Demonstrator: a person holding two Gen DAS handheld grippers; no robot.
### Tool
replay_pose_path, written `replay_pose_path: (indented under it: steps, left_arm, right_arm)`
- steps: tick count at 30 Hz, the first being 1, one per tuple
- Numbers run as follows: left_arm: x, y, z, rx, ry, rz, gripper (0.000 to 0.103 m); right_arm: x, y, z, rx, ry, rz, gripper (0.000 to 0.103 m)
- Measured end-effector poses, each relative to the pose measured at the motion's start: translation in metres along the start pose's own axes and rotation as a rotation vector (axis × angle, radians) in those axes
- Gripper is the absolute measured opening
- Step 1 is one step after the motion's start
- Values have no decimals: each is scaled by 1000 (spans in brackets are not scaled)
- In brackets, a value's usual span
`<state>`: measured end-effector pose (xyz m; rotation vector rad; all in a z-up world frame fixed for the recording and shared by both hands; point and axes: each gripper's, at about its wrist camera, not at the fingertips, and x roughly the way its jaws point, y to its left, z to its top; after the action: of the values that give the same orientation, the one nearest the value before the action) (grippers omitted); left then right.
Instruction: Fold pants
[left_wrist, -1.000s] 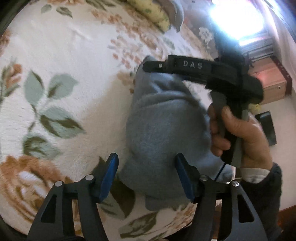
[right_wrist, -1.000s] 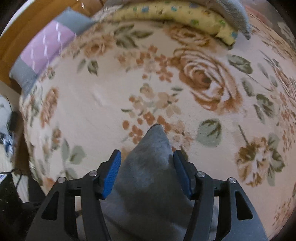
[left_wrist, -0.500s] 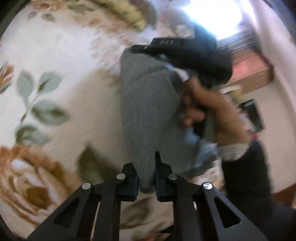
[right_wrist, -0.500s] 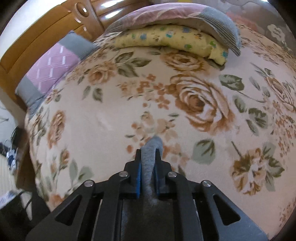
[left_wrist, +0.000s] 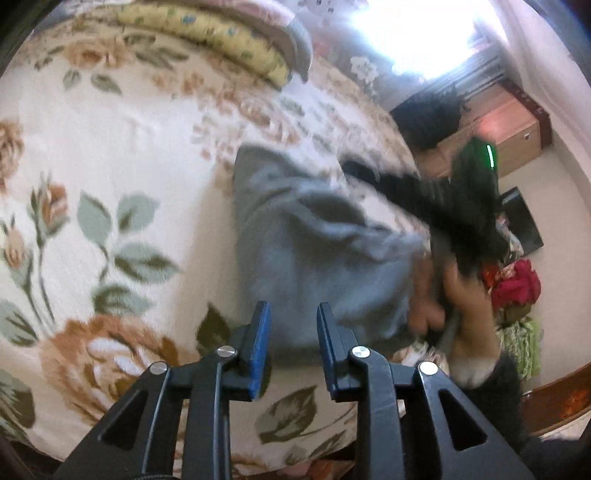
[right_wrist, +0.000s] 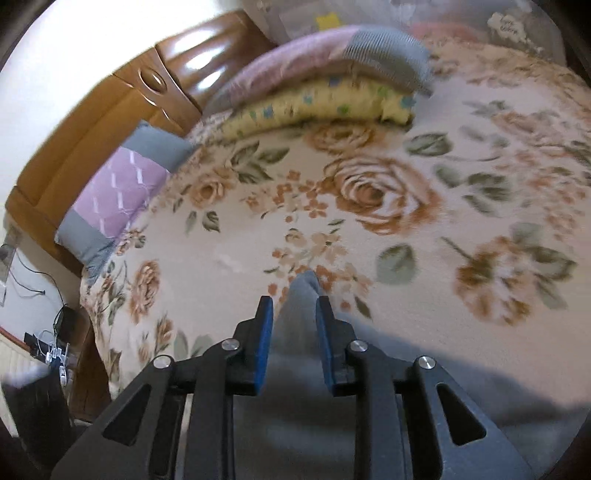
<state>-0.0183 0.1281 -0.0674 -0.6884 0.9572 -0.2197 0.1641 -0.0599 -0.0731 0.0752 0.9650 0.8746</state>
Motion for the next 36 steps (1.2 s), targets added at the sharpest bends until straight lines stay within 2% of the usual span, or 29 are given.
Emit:
replay_pose_path:
  steps: [3,4,6,8,10,13,16,21,24,26,27,28,29,31,33,34,36]
  left_arm:
    - [-18,-8,3,25,-50,-23,30]
    - [-18,-12,3,40,-58,-28,36]
    - [-8,-23,7,64,-60,-19,38]
    - [10,-27,11,79,-50,-29,38]
    - [27,-30,8,84,-21,-11,38]
    - [61,-29,-2,85,60,13,38]
    - [87,-23,-25,85,173,44,38]
    - [89,-23,-41,117,234,68,38]
    - [81,-23,-41,112,256,68,39]
    - [72,-24,-37,118,240,74,40]
    - [67,-25,-34,120,226,77,42]
    - [61,-26,-30,119,204,82,44]
    - [59,-27,-27,119,189,85,46]
    - [53,-30,-18,127,157,94,50]
    - [54,-32,-12,143,133,114,51]
    - [53,-33,-10,151,125,127,51]
    - [55,-33,-7,157,124,133,51]
  right_arm:
    - [-39,-18,-29,67,-17,-8,25]
    - [-46,-23,-38,85,-17,-1,25]
    - [-56,-34,-59,104,13,-17,25]
    - [-60,-42,-77,101,49,-74,25]
    - [-66,-56,-100,113,84,-157,25]
    - [-81,-75,-128,156,86,-158,23]
    - [-94,-85,-146,178,65,-159,21]
    - [-107,-86,-155,211,38,-147,21]
    - [-119,-78,-151,198,18,-213,25]
    - [-128,-75,-150,201,-7,-242,27]
    - [-133,-75,-148,205,-24,-266,31]
    - [-139,-75,-147,209,-45,-297,45]
    - [-143,-74,-144,208,-72,-314,51]
    - [-148,-71,-140,200,-111,-308,51]
    - [-145,-68,-137,188,-118,-263,51]
    - [-139,-64,-137,171,-100,-242,51]
    - [-125,-54,-142,103,-42,-267,51]
